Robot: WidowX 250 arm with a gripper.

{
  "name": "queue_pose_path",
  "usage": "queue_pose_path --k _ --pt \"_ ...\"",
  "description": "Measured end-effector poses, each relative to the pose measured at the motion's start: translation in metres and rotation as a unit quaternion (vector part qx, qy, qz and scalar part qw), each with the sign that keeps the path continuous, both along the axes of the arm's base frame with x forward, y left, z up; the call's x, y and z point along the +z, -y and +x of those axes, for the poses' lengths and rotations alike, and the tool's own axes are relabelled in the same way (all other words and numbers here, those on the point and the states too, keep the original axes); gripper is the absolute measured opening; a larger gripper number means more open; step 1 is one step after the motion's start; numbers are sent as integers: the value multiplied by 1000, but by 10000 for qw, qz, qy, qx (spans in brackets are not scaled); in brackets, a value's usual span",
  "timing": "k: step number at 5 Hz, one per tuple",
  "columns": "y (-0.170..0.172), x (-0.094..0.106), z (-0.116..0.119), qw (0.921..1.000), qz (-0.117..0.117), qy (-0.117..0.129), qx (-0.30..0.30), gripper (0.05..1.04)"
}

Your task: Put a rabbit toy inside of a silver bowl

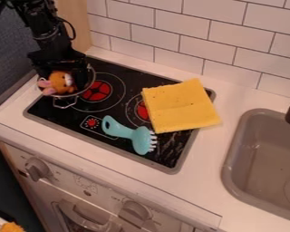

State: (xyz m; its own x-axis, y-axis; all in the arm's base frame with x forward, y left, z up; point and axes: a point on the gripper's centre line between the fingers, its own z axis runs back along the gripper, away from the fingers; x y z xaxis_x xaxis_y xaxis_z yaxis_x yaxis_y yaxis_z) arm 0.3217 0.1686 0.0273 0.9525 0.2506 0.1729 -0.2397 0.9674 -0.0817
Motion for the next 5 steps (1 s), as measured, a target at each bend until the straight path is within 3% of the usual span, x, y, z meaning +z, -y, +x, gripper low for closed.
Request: queue_pose_path --k 1,3,5 --pt "3 28 4 9996 16 269 -46 1001" --pt "9 68 4 9981 145 569 -180 1001" --pt "20 95 -5 9948 242 949 -290 1001"
